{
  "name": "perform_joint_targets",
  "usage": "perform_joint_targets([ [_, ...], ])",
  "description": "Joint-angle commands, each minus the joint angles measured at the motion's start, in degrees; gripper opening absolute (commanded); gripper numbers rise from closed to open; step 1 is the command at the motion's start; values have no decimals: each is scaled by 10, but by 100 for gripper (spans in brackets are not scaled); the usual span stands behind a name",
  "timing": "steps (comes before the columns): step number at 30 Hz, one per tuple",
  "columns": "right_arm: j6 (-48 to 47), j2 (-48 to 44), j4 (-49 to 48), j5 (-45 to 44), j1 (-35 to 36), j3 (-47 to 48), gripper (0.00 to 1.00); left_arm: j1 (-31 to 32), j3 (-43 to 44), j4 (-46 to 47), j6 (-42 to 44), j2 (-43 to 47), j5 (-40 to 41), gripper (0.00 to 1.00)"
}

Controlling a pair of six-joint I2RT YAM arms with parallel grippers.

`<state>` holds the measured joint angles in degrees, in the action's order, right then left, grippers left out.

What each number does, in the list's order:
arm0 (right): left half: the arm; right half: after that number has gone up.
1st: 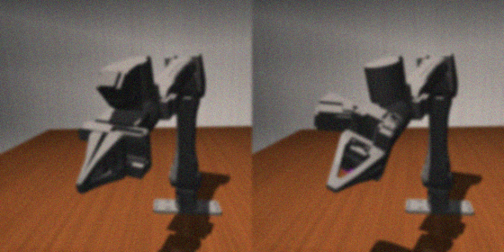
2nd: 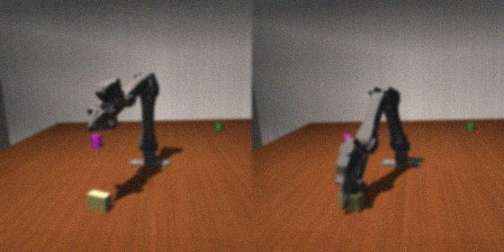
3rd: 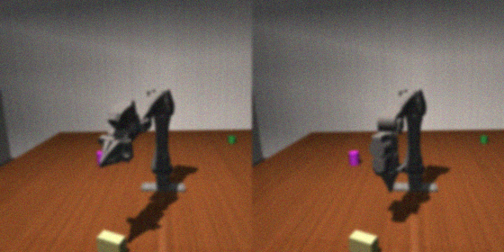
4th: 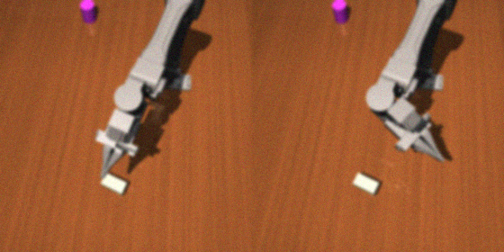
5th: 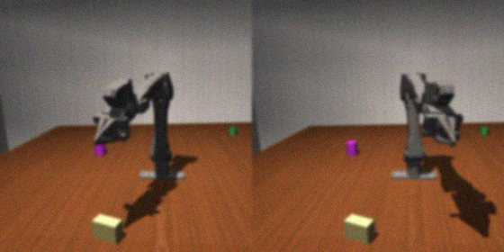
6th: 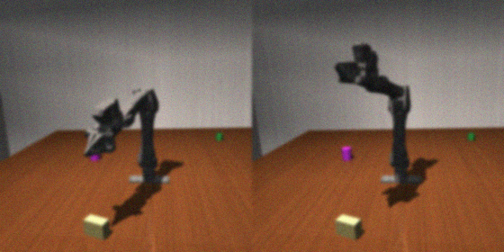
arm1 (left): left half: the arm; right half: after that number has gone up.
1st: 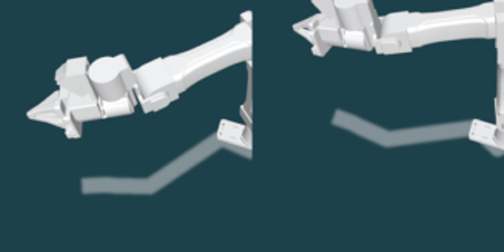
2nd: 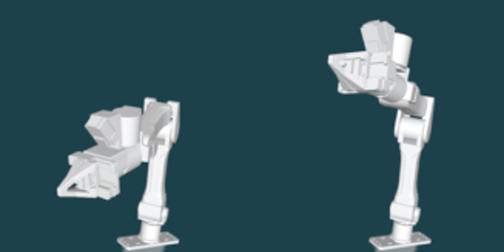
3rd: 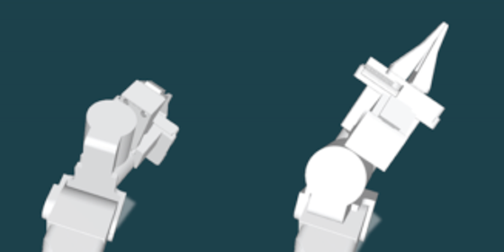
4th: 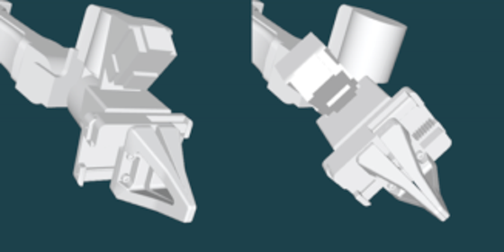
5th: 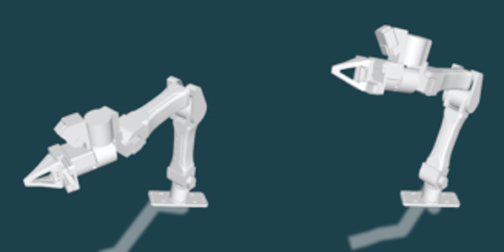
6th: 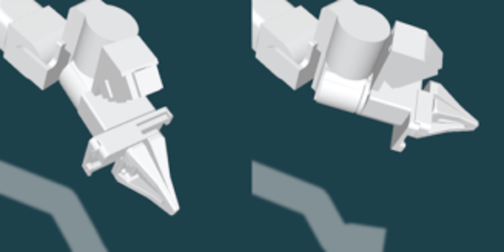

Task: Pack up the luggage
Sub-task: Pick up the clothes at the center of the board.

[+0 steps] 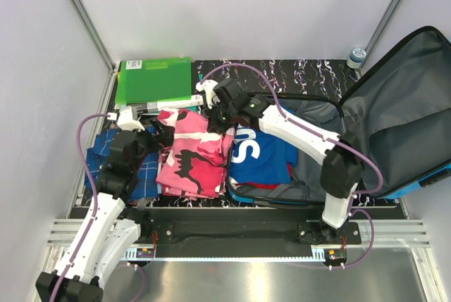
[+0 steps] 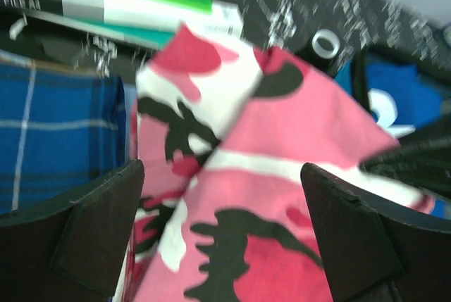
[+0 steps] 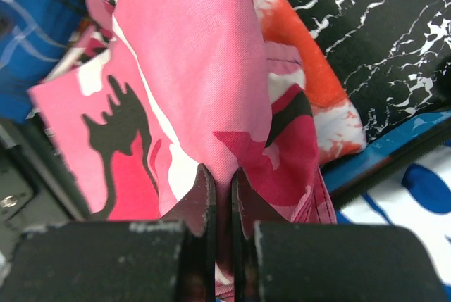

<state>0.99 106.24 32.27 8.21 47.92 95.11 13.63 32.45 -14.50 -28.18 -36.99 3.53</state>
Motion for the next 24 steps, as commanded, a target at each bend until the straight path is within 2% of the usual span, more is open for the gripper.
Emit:
perform_joint_targets([
  [1, 34, -94, -54, 18, 9, -14, 0, -52, -21, 111, 14, 14, -75, 99],
  [4, 38, -110, -58, 17, 9, -28, 0, -104, -39, 163, -1, 12, -128, 99],
  [7, 38, -119, -63, 17, 8, -43, 0, -122, -50, 206, -6, 3, -163, 99],
  [16, 23, -119, -76, 16, 9, -63, 0, -131, -88, 359, -49, -93, -263, 99],
  [20, 32, -115, -76, 18, 9, -60, 0, -131, -64, 346, -35, -145, -247, 99],
  [24, 39, -114, -75, 15, 9, -59, 0, -131, -59, 329, -25, -149, -190, 99],
])
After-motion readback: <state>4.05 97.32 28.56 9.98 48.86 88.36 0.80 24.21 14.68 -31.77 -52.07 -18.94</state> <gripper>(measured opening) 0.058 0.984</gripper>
